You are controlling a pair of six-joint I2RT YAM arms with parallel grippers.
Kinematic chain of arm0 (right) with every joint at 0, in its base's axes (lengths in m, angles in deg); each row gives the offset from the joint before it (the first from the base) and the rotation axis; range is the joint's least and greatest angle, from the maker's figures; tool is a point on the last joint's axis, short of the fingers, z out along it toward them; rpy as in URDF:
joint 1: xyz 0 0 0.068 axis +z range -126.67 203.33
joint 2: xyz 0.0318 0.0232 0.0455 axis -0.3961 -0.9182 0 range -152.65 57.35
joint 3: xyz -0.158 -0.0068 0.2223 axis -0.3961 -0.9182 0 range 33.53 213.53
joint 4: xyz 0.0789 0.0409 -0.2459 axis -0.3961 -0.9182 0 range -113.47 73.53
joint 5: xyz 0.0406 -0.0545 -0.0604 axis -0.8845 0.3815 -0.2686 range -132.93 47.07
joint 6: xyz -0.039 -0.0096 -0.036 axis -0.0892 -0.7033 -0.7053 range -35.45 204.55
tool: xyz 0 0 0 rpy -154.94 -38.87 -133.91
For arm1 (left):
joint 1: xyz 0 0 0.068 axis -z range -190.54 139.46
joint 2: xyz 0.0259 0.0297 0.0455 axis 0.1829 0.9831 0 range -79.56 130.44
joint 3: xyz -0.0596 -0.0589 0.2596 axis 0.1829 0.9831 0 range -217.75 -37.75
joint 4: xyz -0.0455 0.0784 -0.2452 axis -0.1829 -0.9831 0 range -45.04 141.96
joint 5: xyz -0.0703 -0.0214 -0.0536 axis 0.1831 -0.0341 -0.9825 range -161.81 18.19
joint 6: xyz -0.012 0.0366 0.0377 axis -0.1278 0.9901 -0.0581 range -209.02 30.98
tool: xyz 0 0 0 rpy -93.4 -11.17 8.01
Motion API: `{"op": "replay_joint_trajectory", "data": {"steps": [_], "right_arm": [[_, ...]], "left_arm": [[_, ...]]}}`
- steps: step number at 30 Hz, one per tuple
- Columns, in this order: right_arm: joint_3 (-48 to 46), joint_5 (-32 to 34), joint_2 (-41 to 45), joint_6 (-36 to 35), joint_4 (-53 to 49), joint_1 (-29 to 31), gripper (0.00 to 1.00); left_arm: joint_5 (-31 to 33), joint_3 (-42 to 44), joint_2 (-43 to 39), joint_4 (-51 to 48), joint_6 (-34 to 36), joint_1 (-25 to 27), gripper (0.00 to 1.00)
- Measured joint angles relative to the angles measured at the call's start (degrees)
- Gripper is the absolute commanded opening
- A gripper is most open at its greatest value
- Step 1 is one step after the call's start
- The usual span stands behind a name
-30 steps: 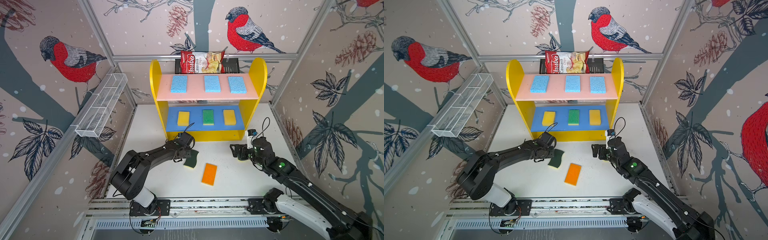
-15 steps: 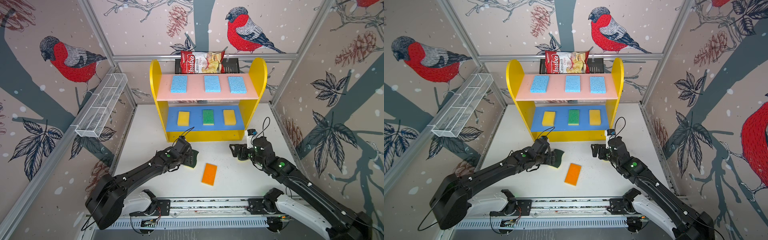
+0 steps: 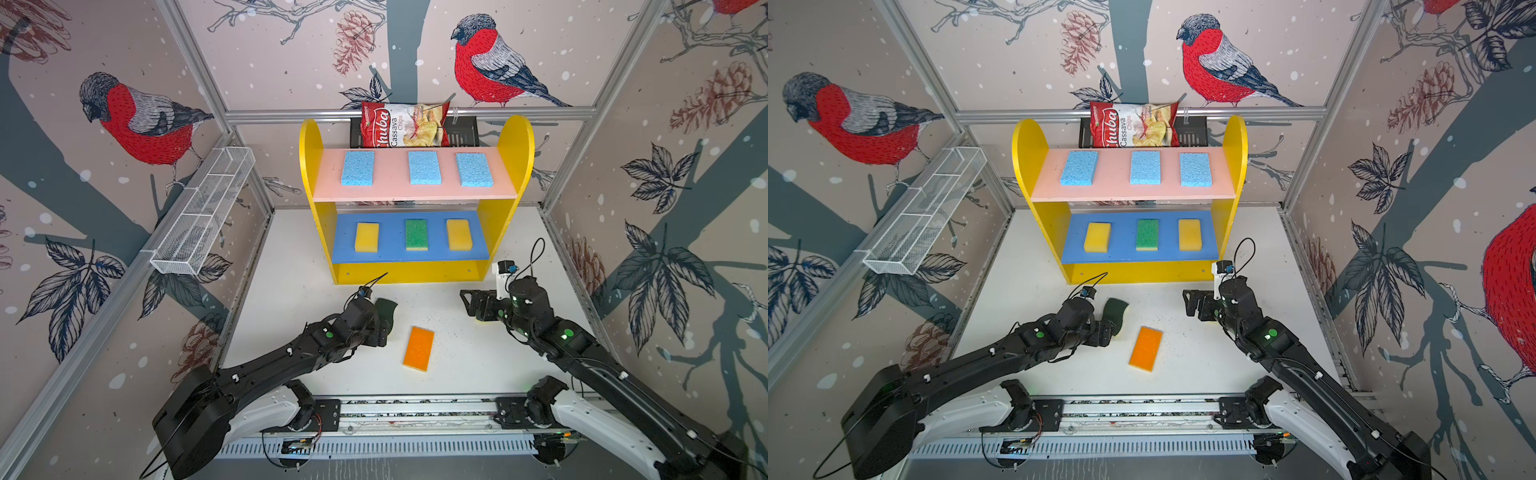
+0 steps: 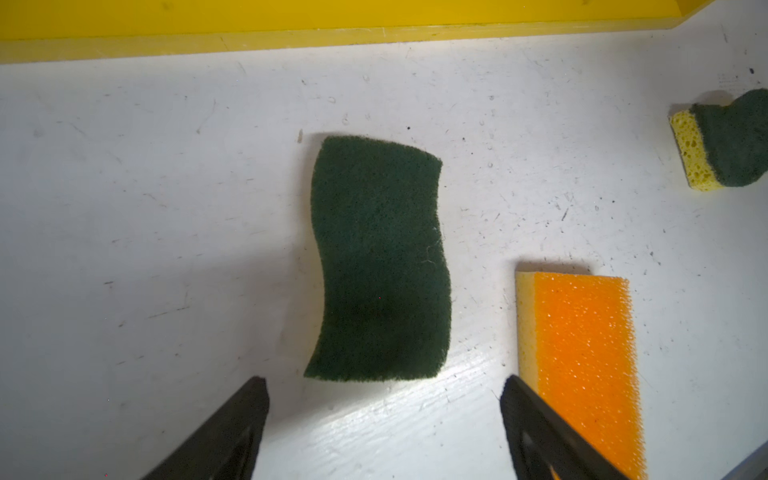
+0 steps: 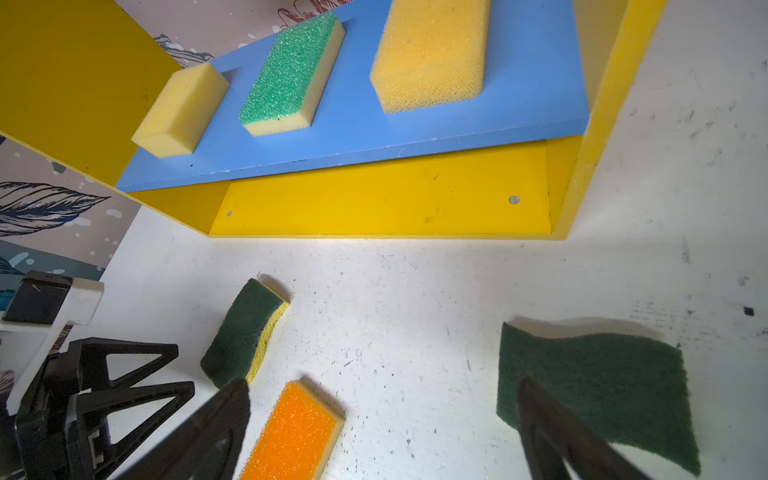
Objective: Place and organize the cleaning sponges onto the shelf
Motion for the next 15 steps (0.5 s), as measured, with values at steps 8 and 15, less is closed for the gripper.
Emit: {"op": "replay_joint_trajectory", "data": {"steps": [8, 15], "right_arm": [[-0.2, 0.0, -0.2, 1.4, -0.7, 0.0, 0.99], [-0.2, 0.0, -0.2, 2.5, -1.3, 0.0, 0.99]], "left_arm": [[0.1, -0.5, 4.2, 1.4, 1.3, 0.7, 0.89], [1.2, -0.9, 8.1, 1.9, 2.7, 0.7, 0.90]]}}
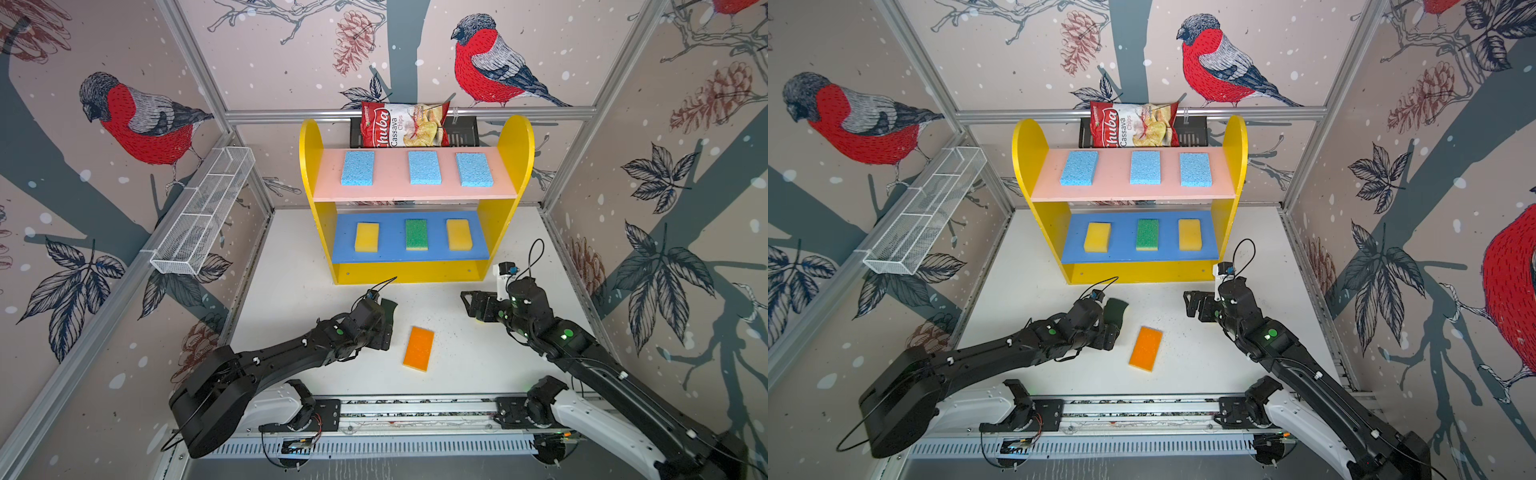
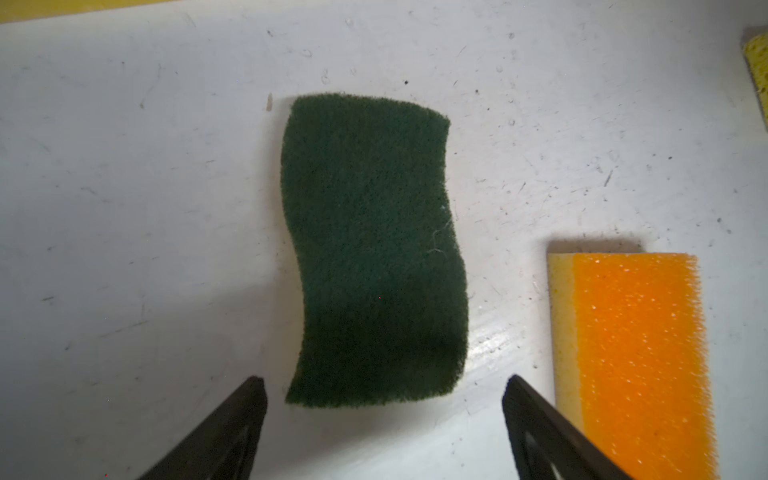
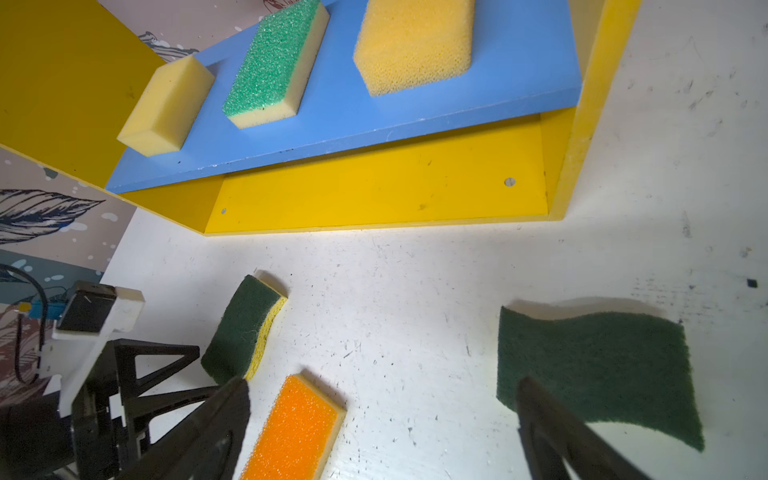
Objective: Place and organize the cleaning sponges onto the shelf
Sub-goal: 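Close the left gripper on the dark green wavy sponge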
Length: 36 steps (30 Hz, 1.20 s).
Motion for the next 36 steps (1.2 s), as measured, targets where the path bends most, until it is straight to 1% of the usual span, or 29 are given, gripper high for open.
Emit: {"op": "replay_joint_trajectory", "data": {"steps": [8, 12, 21, 31, 36], "right_arm": [[0.0, 0.2, 0.1, 0.2, -0.1, 0.0, 1.00], [0.0, 0.2, 0.2, 0.2, -0.7, 0.0, 1.00], [-0.1, 0.2, 0.3, 0.2, -1.2, 0.0, 1.00], [-0.9, 0.4, 0.2, 0.2, -1.0, 0.0, 1.00], [-1.4, 0.4, 0.2, 0.2, -0.9, 0.0, 1.00]], "left_arm": [[0.0, 0.0, 2.4, 1.7, 1.1, 0.0, 0.91], [-1.3, 0.0, 3.0, 2.6, 1.4, 0.0, 0.92], [-1.1, -0.8, 5.7, 2.9, 1.6, 0.3, 0.91], [2.1, -1.2, 7.7, 4.3, 2.7, 1.1, 0.88], [5.1, -1.2, 9.4, 5.8, 3.7, 2.3, 0.86]]}}
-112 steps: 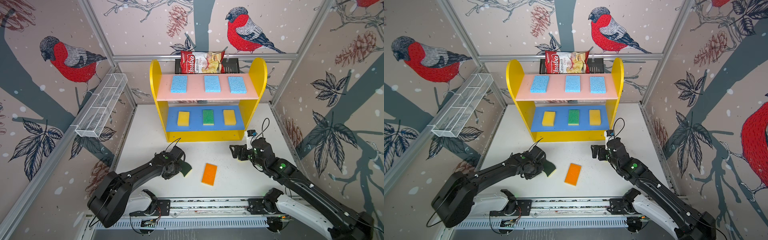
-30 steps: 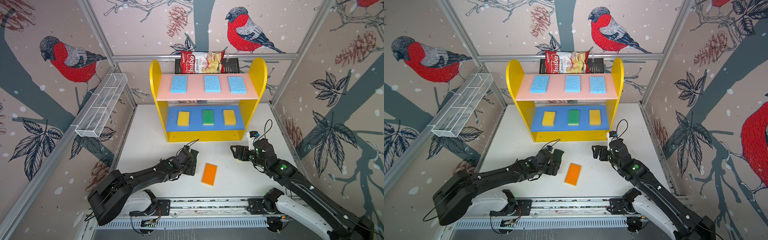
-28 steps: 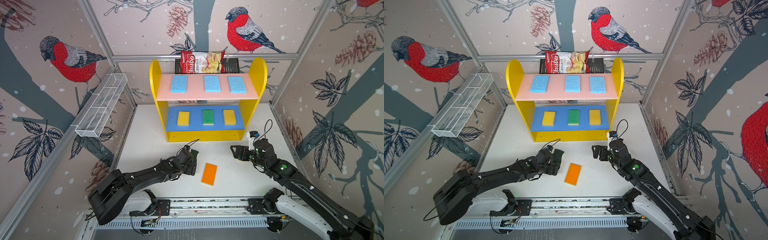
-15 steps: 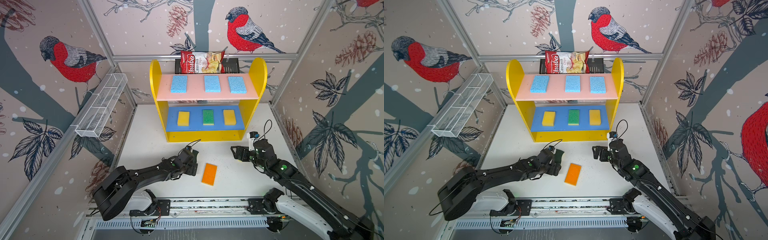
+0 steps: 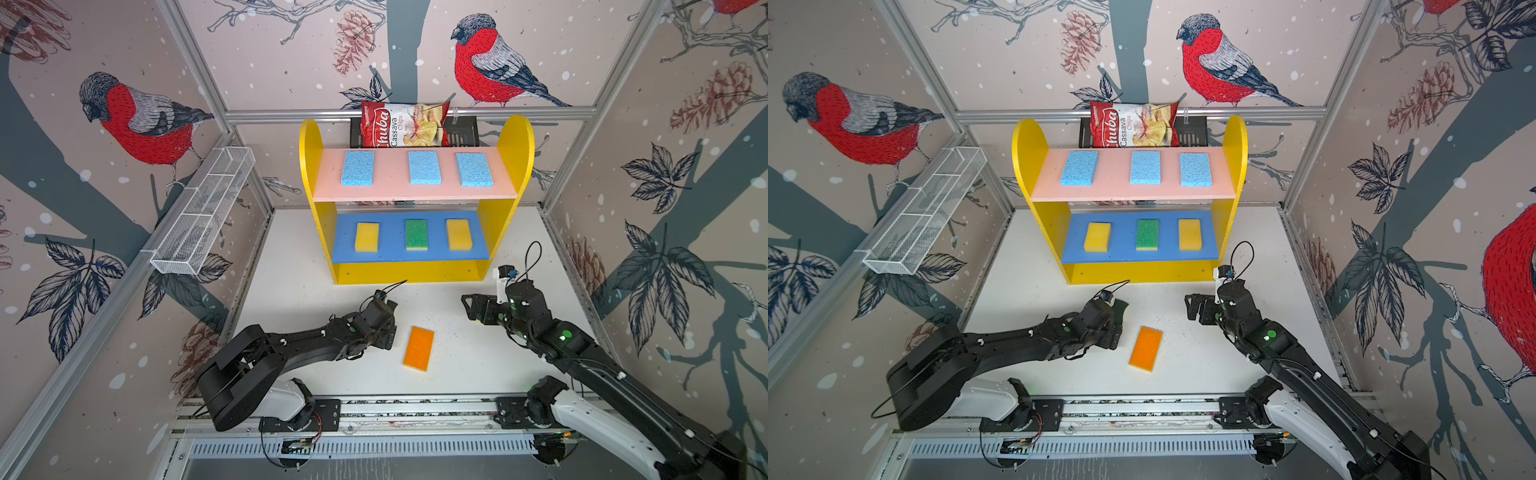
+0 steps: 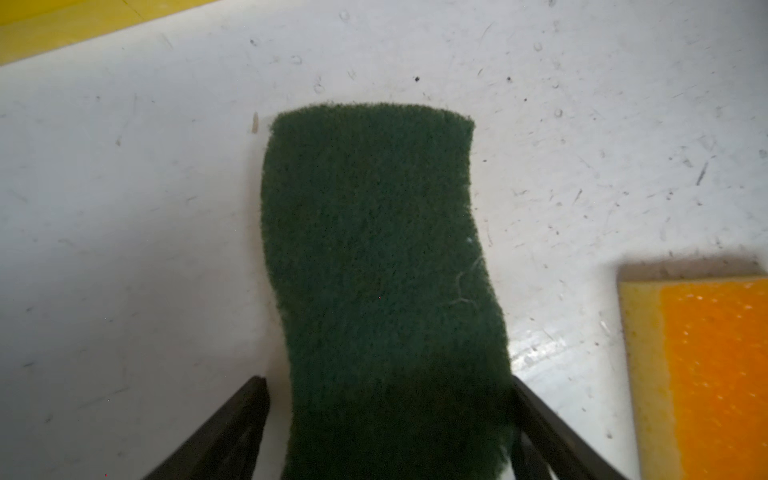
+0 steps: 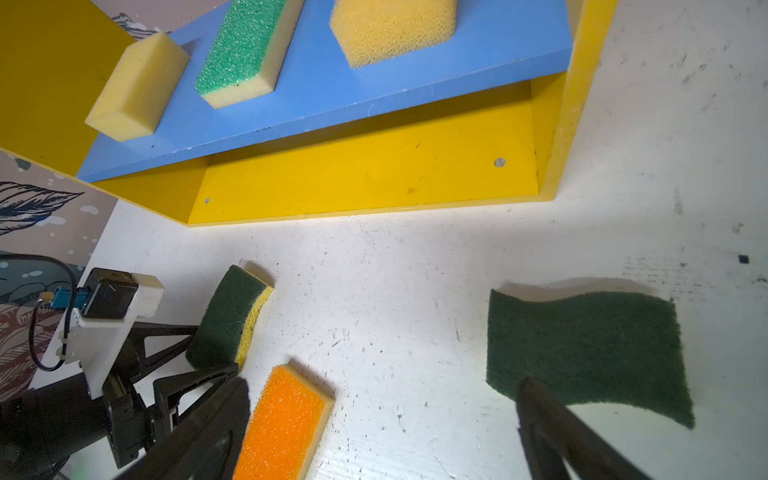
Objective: Place and organize the cleaning sponges onto the shelf
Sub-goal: 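Close the left gripper on the dark green wavy sponge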
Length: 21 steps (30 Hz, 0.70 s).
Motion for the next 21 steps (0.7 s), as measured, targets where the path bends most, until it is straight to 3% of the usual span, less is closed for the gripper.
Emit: {"op": "replay_joint_trajectory", "data": {"steps": [21], "right_arm": [[-1.7, -0.3, -0.7, 0.0, 1.8, 0.0, 0.99]], "left_arm": [[3.4, -1.4, 2.4, -0.3, -1.1, 2.2, 0.77]]}}
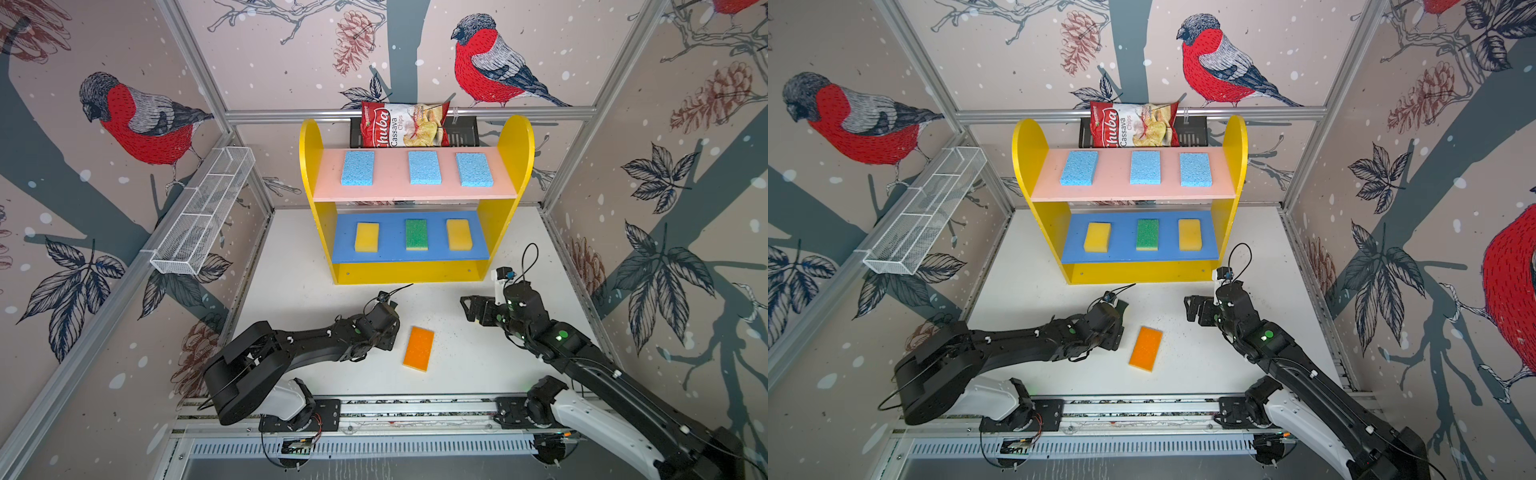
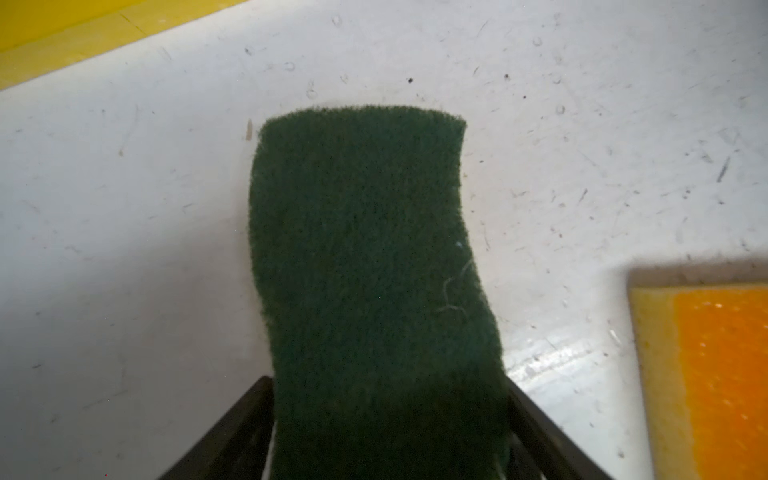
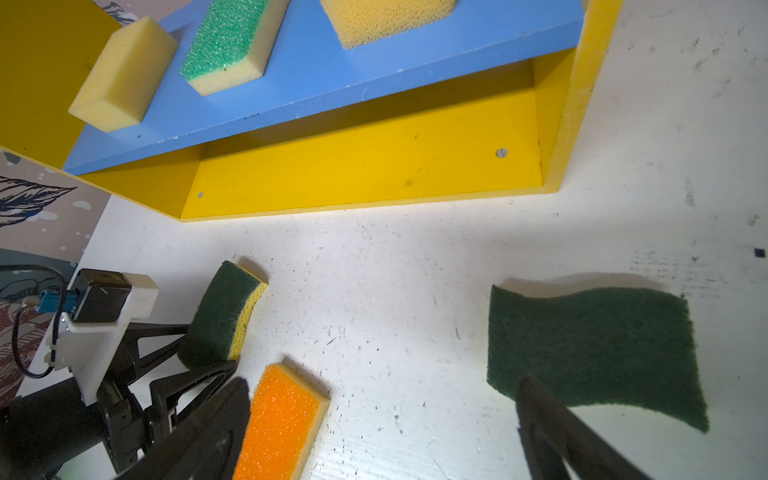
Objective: Place and organize the cleaning sponges onto the shelf
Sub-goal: 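Close the left gripper on the dark green wavy sponge, then lift the dark green wavy sponge with the left gripper toward the shelf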
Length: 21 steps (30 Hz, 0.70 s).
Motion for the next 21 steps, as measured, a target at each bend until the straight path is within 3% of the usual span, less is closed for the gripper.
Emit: {"op": "replay_joint_trajectory", "data": {"steps": [5, 9, 21], "right_arm": [[-0.1, -0.2, 0.0, 0.0, 0.4, 0.0, 0.99], [-0.3, -0.2, 0.1, 0.0, 0.4, 0.0, 1.00], [-0.8, -0.2, 0.2, 0.0, 0.8, 0.0, 0.99]], "left_arm": [[0.3, -0.1, 0.5, 0.4, -0.1, 0.0, 0.74], [0.2, 0.7, -0.4, 1.1, -0.7, 0.1, 0.82], [-2.3, 3.8, -5.6, -0.5, -2.7, 0.3, 0.82]]}}
